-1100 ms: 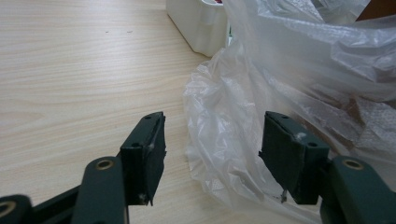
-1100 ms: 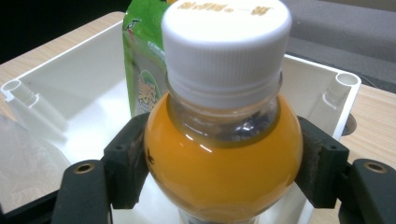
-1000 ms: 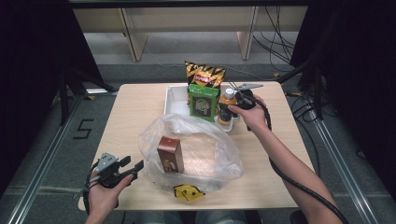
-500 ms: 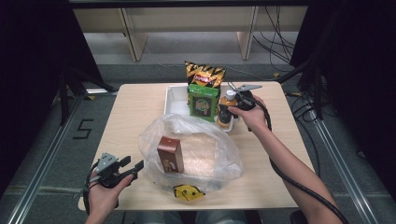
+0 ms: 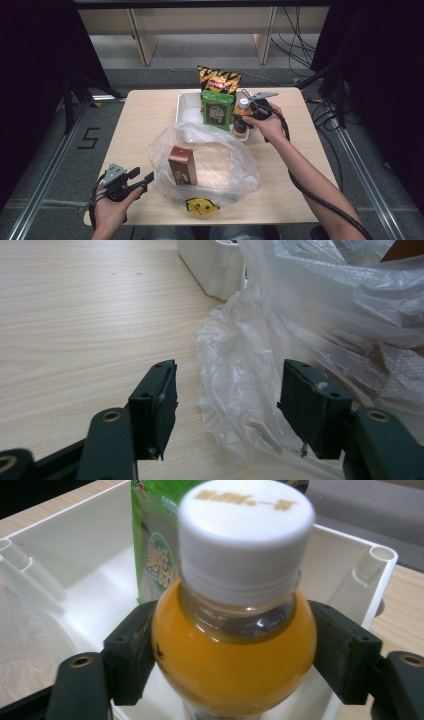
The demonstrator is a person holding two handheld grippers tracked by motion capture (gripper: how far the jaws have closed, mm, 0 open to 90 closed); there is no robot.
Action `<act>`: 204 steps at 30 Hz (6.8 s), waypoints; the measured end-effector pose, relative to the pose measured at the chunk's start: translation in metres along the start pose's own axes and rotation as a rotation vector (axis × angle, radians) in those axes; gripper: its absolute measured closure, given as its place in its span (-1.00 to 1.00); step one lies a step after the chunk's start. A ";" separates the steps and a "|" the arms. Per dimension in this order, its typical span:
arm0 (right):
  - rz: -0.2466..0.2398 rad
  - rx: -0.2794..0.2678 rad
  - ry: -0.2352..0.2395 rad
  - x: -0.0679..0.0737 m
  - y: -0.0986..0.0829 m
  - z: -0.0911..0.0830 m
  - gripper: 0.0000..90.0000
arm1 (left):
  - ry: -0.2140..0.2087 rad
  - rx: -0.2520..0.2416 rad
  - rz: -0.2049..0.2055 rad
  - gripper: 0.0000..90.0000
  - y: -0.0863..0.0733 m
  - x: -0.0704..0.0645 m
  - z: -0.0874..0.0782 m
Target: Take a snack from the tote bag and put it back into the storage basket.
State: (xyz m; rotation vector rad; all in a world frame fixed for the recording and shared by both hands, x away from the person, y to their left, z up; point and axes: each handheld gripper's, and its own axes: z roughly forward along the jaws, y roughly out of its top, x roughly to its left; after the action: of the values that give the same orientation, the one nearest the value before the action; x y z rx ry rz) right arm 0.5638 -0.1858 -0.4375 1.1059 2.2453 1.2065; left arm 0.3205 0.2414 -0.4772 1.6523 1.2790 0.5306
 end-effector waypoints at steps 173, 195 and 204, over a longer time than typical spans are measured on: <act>-0.268 -0.138 0.525 0.220 -0.014 -0.038 -0.49 | 0.012 -0.061 0.012 -0.17 0.005 0.000 -0.012; -0.341 -0.134 0.548 0.215 -0.015 -0.039 -0.04 | 0.016 -0.052 0.014 -0.17 0.004 0.000 -0.010; -0.290 -0.147 0.545 0.209 -0.007 -0.049 -0.04 | 0.015 -0.051 0.015 -0.16 0.003 0.002 -0.008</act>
State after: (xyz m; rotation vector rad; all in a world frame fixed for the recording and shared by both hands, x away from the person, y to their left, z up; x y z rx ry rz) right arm 0.3988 -0.0523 -0.4057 0.4006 2.5266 1.6539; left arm 0.3161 0.2467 -0.4716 1.6192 1.2553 0.5812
